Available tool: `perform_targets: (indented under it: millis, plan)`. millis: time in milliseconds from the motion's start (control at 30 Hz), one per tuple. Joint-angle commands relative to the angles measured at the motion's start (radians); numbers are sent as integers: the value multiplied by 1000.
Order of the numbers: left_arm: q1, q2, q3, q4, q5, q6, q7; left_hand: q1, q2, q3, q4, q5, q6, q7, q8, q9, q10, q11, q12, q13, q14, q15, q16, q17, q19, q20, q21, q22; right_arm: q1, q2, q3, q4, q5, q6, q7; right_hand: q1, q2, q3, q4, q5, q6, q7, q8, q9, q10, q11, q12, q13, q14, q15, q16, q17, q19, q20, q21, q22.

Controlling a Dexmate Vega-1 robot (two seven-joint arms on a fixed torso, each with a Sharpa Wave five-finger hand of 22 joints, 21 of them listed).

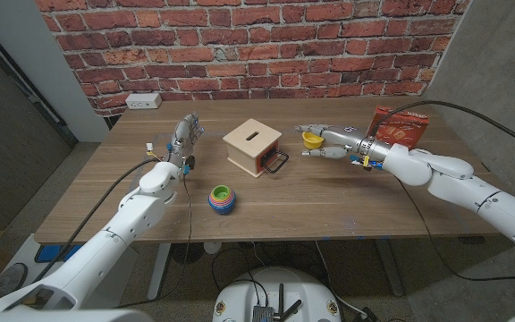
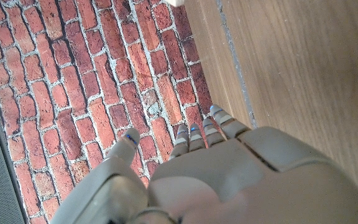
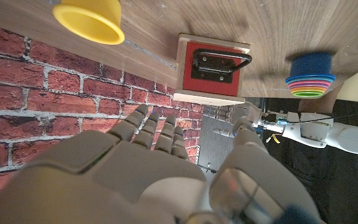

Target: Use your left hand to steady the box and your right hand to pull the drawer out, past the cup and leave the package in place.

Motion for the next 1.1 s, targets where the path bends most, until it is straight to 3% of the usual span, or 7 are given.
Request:
perform_targets:
  millis: [33,333,567,800,1100]
  plan:
    - [-8,-5,4,16,1,0,-4,-3,40,3,-8,-1,7,1,2,5,8,0,0,6,8,1,5,4,9,-64,5,3,53,-12,-31,-16,-35,10,83,35,-9,13,-33,8,9,6,8,5,13,-3,7,6,18,-32,11,-2,4,14,7,1]
    - [6,-7,1,7,-1,-3,8,-5,41,3,-8,-1,8,1,1,5,11,0,0,6,10,1,6,4,11,-63,5,3,71,-12,-39,-39,-69,17,105,102,-28,36,-78,31,42,-4,22,8,35,2,14,11,36,-30,16,-3,12,31,9,1]
    - [5,-8,4,9,-3,2,5,-7,42,4,-8,-1,10,1,2,5,13,-1,0,6,12,1,6,4,12,-64,5,3,83,-10,-42,-58,-101,13,113,156,-57,48,-85,48,76,-13,34,10,63,-4,21,15,81,-32,32,-2,34,53,14,1]
    - [4,-6,3,12,-11,6,-3,-8,43,5,-7,-1,10,2,2,5,15,0,-1,6,12,1,5,5,13,-63,5,3,98,-6,-53,-74,-145,7,120,200,-80,57,-86,55,93,-26,41,12,78,-8,23,18,120,-44,46,0,53,58,16,1]
    - [5,-2,1,11,-16,16,-2,-10,44,6,-7,-1,12,4,2,5,17,1,-1,6,14,1,6,5,16,-63,6,3,132,5,-80,-93,-237,7,119,290,-123,70,-83,63,138,-65,59,14,121,-23,31,27,190,-67,73,6,98,60,20,1]
